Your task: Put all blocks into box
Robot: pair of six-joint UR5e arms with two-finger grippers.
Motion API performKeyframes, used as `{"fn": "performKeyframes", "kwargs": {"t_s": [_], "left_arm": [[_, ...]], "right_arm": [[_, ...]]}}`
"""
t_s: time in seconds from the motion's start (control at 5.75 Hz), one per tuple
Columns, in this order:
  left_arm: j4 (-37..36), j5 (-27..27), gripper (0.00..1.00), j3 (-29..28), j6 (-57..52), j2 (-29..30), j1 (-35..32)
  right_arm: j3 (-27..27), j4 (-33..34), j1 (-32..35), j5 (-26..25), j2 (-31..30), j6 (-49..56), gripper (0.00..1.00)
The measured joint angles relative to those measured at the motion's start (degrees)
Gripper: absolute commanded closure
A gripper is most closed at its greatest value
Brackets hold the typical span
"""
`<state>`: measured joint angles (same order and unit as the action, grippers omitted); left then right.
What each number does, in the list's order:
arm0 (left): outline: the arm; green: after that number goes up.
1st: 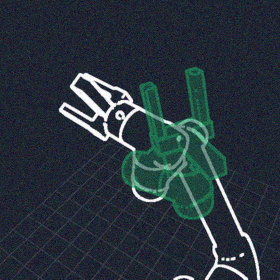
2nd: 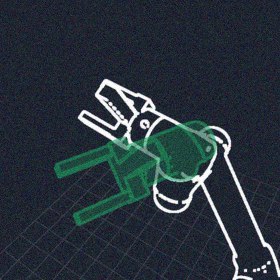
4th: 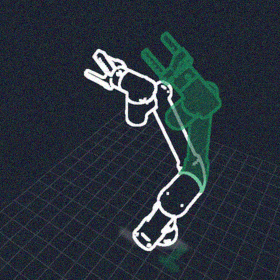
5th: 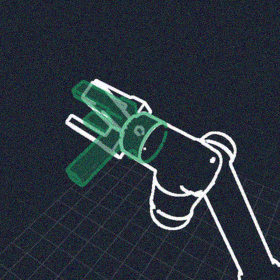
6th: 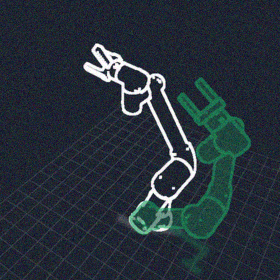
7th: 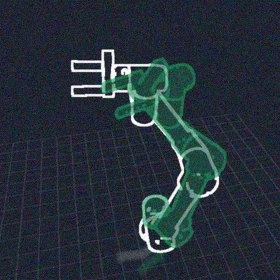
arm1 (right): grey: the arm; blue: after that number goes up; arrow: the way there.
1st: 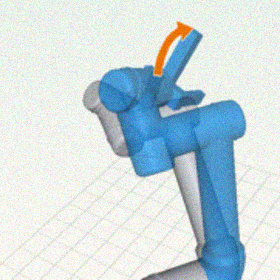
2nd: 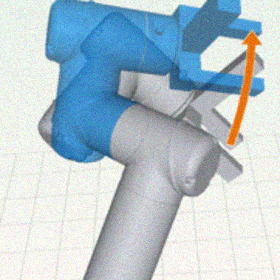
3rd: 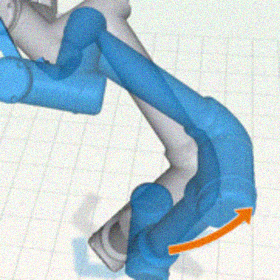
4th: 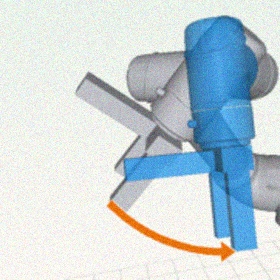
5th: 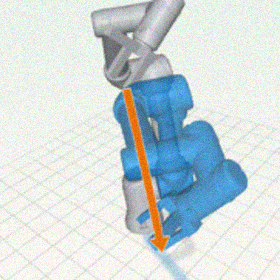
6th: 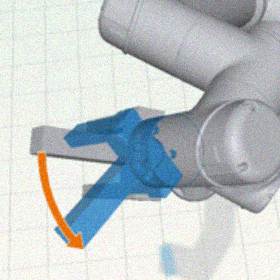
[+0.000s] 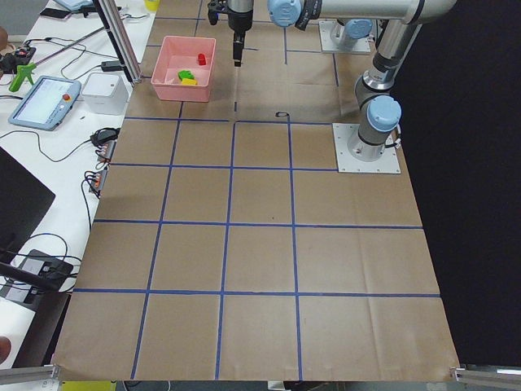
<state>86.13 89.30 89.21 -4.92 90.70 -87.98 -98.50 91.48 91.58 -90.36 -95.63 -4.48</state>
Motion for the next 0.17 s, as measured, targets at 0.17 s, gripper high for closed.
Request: {"fn": "performKeyframes", "kwargs": {"t_s": [0.17], "left_arm": [[0.00,0.00,0.01,0.00,0.00,0.00,0.00]], "right_arm": [[-0.07,0.07,0.00,0.00,0.04,-0.03,0.00]]}}
